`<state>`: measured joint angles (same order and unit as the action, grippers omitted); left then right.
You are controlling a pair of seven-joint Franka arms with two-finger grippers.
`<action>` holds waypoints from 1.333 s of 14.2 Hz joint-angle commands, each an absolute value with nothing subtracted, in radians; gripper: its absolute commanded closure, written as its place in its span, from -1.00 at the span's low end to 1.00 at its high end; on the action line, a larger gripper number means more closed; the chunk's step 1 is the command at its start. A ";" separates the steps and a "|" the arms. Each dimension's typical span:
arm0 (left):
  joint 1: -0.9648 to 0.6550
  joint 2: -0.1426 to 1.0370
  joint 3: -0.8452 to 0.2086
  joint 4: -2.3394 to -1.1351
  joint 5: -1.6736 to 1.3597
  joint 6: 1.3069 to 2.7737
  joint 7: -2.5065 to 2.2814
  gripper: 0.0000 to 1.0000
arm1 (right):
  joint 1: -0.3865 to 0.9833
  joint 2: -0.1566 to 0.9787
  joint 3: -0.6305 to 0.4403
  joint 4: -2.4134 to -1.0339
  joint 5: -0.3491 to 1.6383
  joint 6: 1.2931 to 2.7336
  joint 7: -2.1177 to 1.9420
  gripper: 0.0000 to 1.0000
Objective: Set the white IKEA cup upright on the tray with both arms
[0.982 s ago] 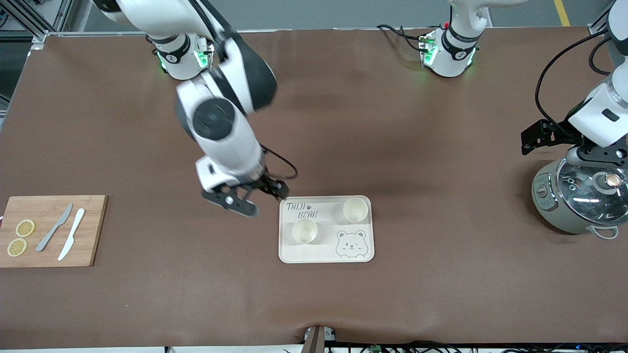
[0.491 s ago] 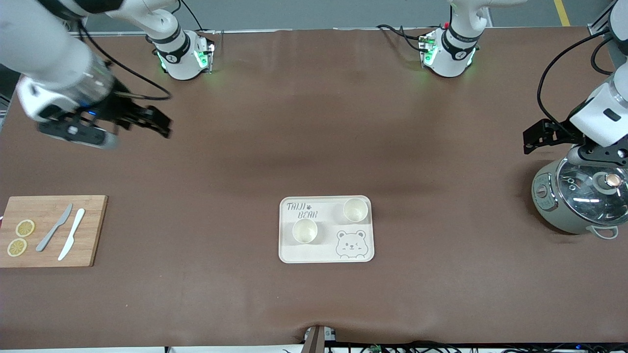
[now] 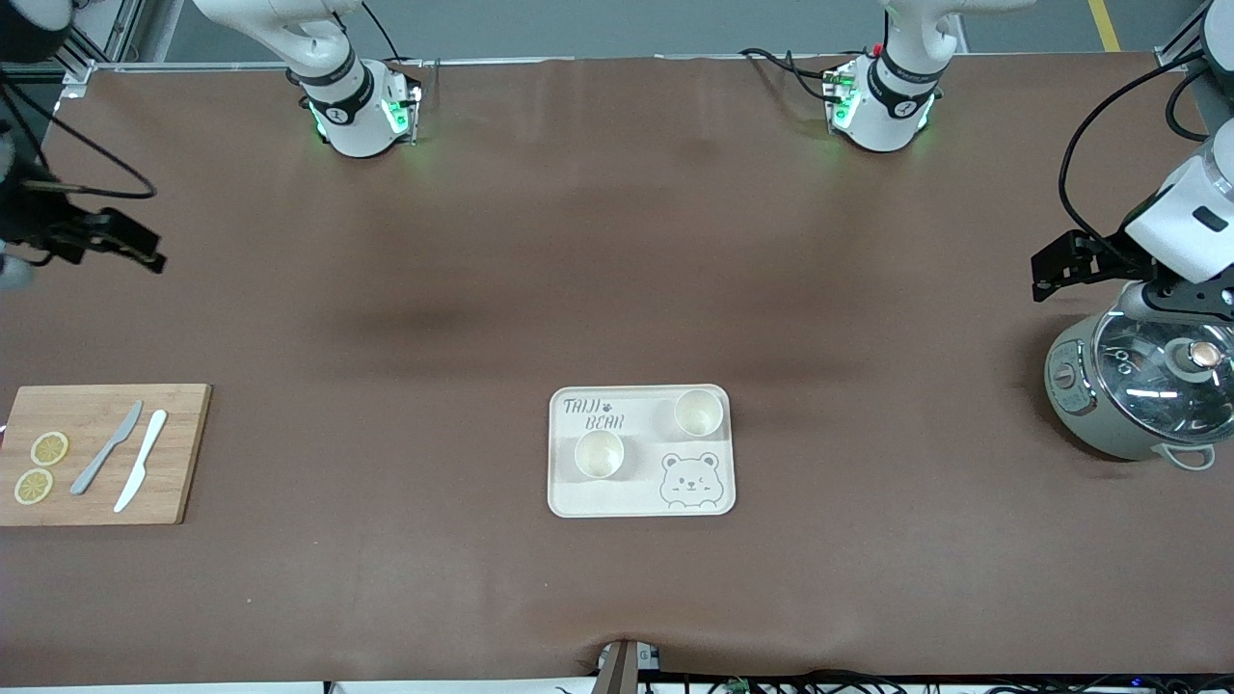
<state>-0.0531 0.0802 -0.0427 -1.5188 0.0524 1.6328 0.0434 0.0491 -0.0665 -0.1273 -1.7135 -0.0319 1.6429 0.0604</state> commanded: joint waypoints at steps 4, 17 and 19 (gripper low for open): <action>-0.049 0.072 -0.043 -1.516 0.067 1.637 0.058 -1.00 | 0.049 -0.075 -0.103 -1.723 -0.048 1.667 0.060 -1.00; -0.051 0.087 -0.041 -1.519 0.067 1.654 0.043 -1.00 | 0.043 -0.032 -0.107 -1.647 -0.009 1.695 0.008 -1.00; -0.051 0.087 -0.043 -1.519 0.067 1.654 0.044 -1.00 | 0.035 -0.031 -0.109 -1.644 0.001 1.698 0.011 -1.00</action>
